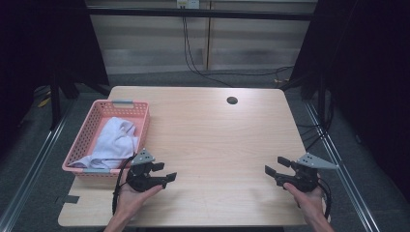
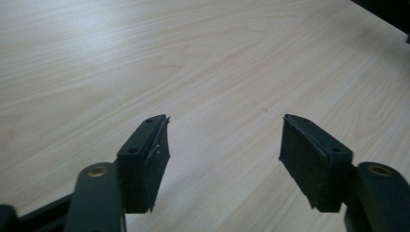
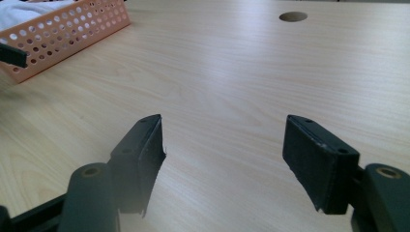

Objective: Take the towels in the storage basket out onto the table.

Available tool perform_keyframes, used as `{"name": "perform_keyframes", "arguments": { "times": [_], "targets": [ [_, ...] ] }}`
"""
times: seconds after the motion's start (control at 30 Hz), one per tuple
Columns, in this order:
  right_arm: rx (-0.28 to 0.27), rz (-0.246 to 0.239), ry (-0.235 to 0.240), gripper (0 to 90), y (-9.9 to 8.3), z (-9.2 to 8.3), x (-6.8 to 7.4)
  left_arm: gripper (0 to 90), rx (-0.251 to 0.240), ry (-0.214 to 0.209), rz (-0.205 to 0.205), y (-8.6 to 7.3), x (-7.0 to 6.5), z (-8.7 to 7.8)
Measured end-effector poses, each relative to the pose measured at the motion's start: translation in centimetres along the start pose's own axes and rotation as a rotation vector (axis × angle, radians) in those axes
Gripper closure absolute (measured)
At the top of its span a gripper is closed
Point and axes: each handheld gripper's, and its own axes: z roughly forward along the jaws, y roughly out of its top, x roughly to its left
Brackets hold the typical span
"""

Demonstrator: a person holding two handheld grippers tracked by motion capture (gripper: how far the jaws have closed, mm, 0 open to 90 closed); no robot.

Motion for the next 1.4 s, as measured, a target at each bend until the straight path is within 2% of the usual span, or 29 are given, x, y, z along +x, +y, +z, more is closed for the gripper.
{"name": "perform_keyframes", "arguments": {
  "times": [0.07, 0.13, 0.2, 0.3, 0.37, 0.43, 0.5, 0.6, 0.63, 0.77, 0.87, 0.97, 1.13, 1.27, 1.4],
  "targets": [
    [0.019, 0.002, -0.003, 28.8, -0.1, 0.1, -0.1, 34.2, 0.012, 0.028, 0.003, 0.0, 0.0, 0.2],
    [0.036, -0.014, 0.004, 28.3, -0.1, 0.3, -0.2, 34.4, 0.007, 0.009, 0.003, 0.2, -0.2, 0.3],
    [0.054, -0.042, -0.008, 26.3, -0.2, 0.4, 0.0, 33.8, 0.017, 0.020, 0.015, 0.3, -0.4, 0.3],
    [0.073, -0.059, -0.010, 25.2, -0.3, 0.2, 0.2, 31.6, 0.021, 0.017, 0.026, 0.2, -0.7, 0.1],
    [0.084, -0.062, 0.000, 23.7, -0.2, 0.0, 0.3, 30.2, 0.016, 0.011, 0.032, 0.2, -0.8, -0.1],
    [0.086, -0.068, 0.001, 21.5, -0.1, 0.0, 0.5, 29.5, 0.018, 0.025, 0.043, 0.3, -0.9, -0.4],
    [0.082, -0.073, -0.007, 20.2, -0.1, 0.0, 0.6, 26.0, 0.021, 0.019, 0.037, 0.3, -0.8, -0.7],
    [0.087, -0.068, 0.005, 19.5, -0.1, 0.1, 0.7, 28.7, 0.005, 0.028, 0.054, 0.4, -0.8, -1.1],
    [0.088, -0.058, 0.007, 18.3, -0.1, 0.1, 0.7, 28.7, 0.003, 0.015, 0.056, 0.6, -0.7, -1.3],
    [0.096, -0.057, 0.020, 18.3, -0.2, 0.4, 0.6, 30.9, -0.002, 0.018, 0.067, 1.2, -0.3, -2.0],
    [0.093, -0.048, 0.028, 18.2, -0.1, 0.4, 0.5, 31.3, -0.007, -0.010, 0.049, 1.9, 0.2, -3.0],
    [0.089, -0.056, 0.025, 22.1, 0.0, 0.4, 0.4, 31.9, -0.008, -0.004, 0.050, 2.4, 0.6, -3.7],
    [0.091, -0.070, 0.042, 20.5, 0.1, 0.3, 0.5, 30.2, 0.008, 0.009, 0.048, 2.7, 1.4, -5.0],
    [0.107, -0.077, 0.052, 19.6, 0.0, 0.5, 0.5, 31.2, -0.014, 0.069, 0.035, 3.1, 3.0, -7.9],
    [0.116, -0.084, 0.067, 20.5, -0.1, 0.7, 0.8, 34.5, -0.036, 0.145, 0.013, 3.3, 5.0, -9.6]
  ]
}}
